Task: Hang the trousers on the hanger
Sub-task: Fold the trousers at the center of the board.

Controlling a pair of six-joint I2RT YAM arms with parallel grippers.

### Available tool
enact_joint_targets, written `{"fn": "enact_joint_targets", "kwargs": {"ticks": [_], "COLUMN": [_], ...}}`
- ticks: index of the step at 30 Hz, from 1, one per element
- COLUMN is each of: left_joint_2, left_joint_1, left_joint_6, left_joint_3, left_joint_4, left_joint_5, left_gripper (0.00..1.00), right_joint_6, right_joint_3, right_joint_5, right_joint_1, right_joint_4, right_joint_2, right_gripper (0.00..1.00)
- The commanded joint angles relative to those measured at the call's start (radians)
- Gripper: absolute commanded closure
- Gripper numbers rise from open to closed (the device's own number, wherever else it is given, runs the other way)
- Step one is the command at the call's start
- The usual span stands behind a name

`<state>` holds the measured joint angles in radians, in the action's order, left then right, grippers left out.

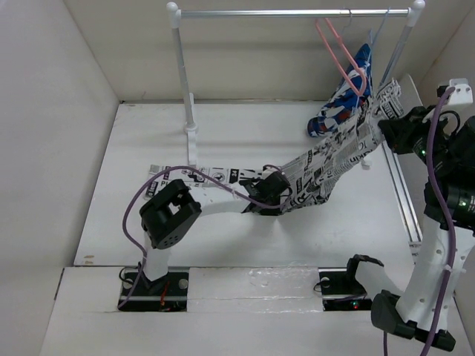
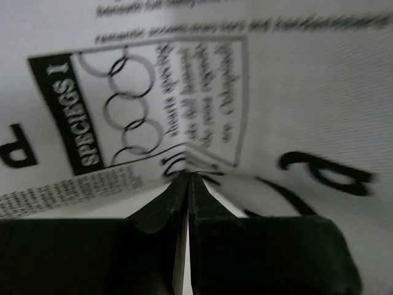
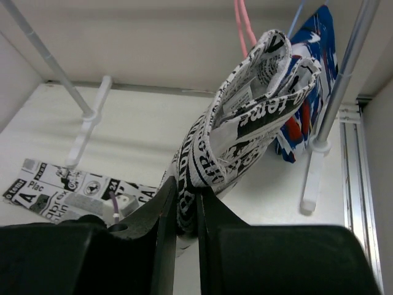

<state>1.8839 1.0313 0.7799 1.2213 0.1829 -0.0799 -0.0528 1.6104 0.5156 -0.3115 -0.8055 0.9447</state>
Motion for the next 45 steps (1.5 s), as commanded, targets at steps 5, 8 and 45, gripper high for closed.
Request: {"fn": "enact_joint_targets", "kwargs": {"ticks": [5,8,45], "left_joint_2": [0.136,0.153,-1.086], "left_joint_1": [0.075,0.107,-0.703], "left_joint_6": [0.036,0.025,-0.014], "left_joint_3": [0.194,0.259,0.098], "left_joint_4": [-0.017,0.043,0.271], "left_joint_5": [0.156,0.117,-0.282], "left_gripper": [1.00,1.00,0.89], "right_joint_6": [-0.004,0.013,-0.164], "right_joint_3": [0.216,0.240,0.784], "right_joint_5": [-0.063,-0.147,-0.215], "right_joint_1": [0.149,0.295,1.279], "right_joint_4": [0.040,0.045,0.438], "right_joint_2": [0.081,0.120,1.357], "right_gripper": [1.00,1.00,0.31]}}
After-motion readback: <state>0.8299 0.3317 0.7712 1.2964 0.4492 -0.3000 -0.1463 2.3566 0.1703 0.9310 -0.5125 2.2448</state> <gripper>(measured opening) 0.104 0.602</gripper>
